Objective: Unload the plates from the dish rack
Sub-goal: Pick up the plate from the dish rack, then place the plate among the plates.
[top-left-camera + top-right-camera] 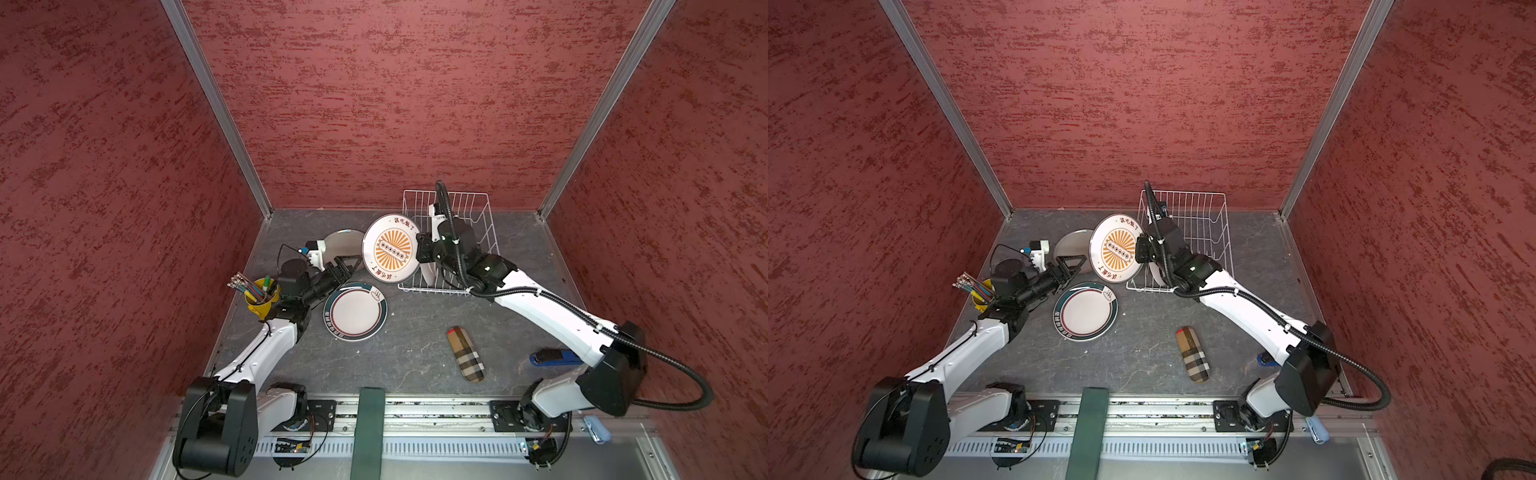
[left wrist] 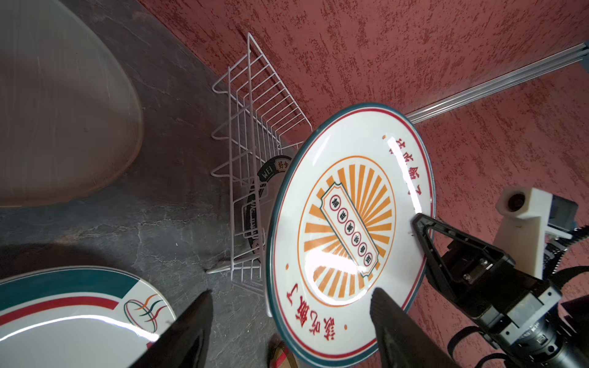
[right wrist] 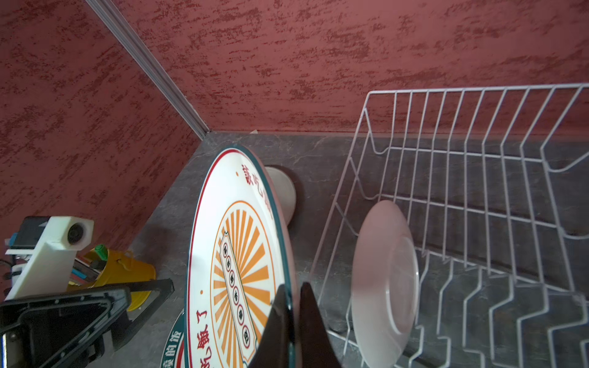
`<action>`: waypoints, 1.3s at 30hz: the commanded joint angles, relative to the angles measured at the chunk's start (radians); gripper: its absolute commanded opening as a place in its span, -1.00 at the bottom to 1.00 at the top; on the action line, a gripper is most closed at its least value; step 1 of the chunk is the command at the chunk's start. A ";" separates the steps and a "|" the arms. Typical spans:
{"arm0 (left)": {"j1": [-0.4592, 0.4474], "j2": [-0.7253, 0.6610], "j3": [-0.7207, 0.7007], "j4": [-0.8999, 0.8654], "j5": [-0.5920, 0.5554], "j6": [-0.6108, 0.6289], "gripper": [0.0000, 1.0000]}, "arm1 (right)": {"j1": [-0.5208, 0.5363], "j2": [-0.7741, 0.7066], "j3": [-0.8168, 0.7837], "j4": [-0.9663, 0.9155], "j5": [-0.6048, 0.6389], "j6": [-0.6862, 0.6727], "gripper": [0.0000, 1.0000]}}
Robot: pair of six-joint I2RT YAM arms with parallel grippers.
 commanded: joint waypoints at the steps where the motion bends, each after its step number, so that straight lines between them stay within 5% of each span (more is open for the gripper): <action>1: 0.019 0.008 -0.001 0.065 0.040 -0.011 0.54 | -0.006 -0.051 -0.017 0.184 -0.107 0.117 -1.00; 17: 0.078 0.015 0.001 0.056 0.091 0.017 0.28 | -0.026 -0.025 -0.075 0.275 -0.277 0.204 -1.00; 29: 0.087 -0.027 -0.008 0.038 0.074 0.017 -0.89 | -0.047 0.036 -0.092 0.296 -0.357 0.219 -1.00; 30: 0.089 -0.030 -0.010 0.037 0.074 0.017 -0.97 | -0.049 0.039 -0.084 0.284 -0.365 0.216 -0.92; 36: 0.095 -0.053 -0.008 0.008 0.069 0.030 -1.00 | -0.060 0.019 -0.073 0.233 -0.350 0.195 0.58; 39: 0.097 -0.083 -0.002 -0.085 0.032 0.082 -1.00 | -0.065 -0.005 -0.073 0.201 -0.307 0.175 0.76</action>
